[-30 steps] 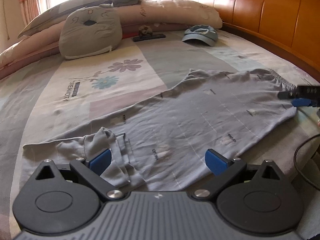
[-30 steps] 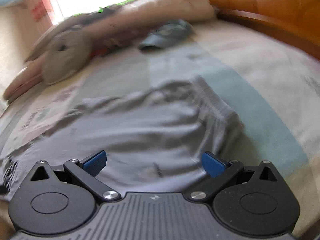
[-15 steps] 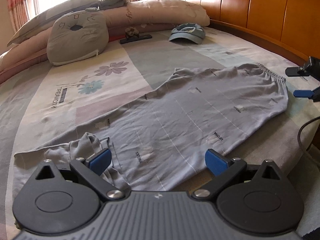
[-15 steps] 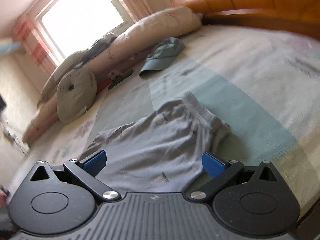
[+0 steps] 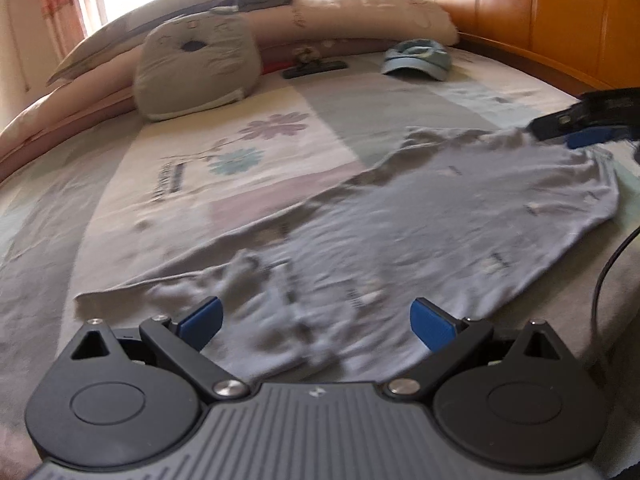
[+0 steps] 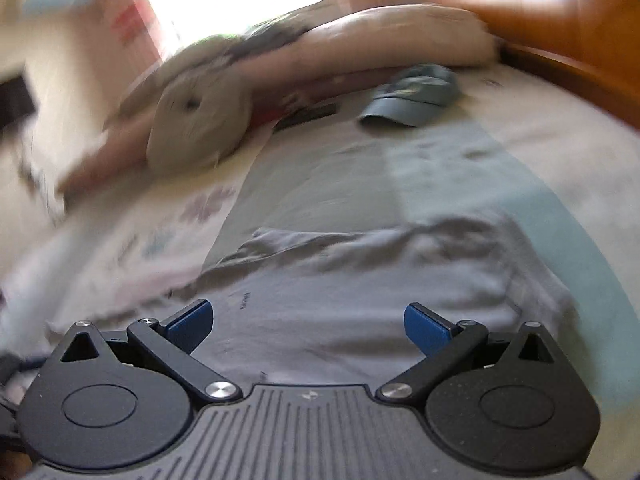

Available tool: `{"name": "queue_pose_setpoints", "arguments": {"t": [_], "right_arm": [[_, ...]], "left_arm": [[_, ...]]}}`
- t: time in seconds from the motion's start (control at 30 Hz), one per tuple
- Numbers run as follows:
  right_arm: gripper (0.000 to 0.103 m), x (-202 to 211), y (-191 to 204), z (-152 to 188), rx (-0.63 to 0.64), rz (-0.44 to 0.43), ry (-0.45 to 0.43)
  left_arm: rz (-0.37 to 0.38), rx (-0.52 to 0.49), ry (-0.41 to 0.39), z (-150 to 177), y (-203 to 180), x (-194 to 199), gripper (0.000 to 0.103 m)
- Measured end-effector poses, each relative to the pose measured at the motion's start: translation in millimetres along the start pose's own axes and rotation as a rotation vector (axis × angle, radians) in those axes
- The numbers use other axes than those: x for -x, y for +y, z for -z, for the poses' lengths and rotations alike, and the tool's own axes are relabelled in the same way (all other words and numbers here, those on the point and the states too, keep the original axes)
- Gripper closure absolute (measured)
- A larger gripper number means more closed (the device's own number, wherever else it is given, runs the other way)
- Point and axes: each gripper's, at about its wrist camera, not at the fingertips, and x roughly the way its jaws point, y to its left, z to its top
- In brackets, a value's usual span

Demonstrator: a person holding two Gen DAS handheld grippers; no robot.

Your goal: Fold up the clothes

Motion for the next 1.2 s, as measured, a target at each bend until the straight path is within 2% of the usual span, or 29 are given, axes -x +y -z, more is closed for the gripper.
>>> {"name": "queue_pose_setpoints", "arguments": {"t": [0.1, 0.27, 0.37, 0.43, 0.57, 0.67, 0.77, 0.97, 1.2], "right_arm": [[0.000, -35, 32, -11, 0.085, 0.003, 0.050], [0.000, -104, 80, -16, 0.191, 0.086, 0.125], [0.000, -136, 90, -18, 0.230, 0.142, 0.141], [0.000, -148, 92, -20, 0.242, 0.164, 0.114], [0.000, -161, 93, -32, 0.228, 0.171, 0.129], [0.000, -157, 95, -37, 0.216, 0.169, 0.153], [0.000, -138, 100, -33, 0.194, 0.109, 0.158], [0.000, -92, 96, -8, 0.213, 0.051, 0.162], [0.000, -37, 59, 30, 0.240, 0.180, 0.134]], "left_arm": [[-0.018, 0.021, -0.008, 4, 13, 2, 0.003], [0.001, 0.053, -0.016, 9, 26, 6, 0.003], [0.009, 0.066, -0.009, 13, 31, 5, 0.003], [0.008, 0.073, -0.004, 14, 33, 2, 0.003], [0.001, 0.083, -0.001, 15, 36, 1, 0.003], [0.001, 0.085, -0.006, 16, 36, 3, 0.003], [0.005, 0.084, -0.009, 15, 36, 4, 0.003], [0.024, 0.079, -0.025, 14, 35, 9, 0.003], [0.144, 0.089, -0.041, 2, 26, 7, 0.003]]}}
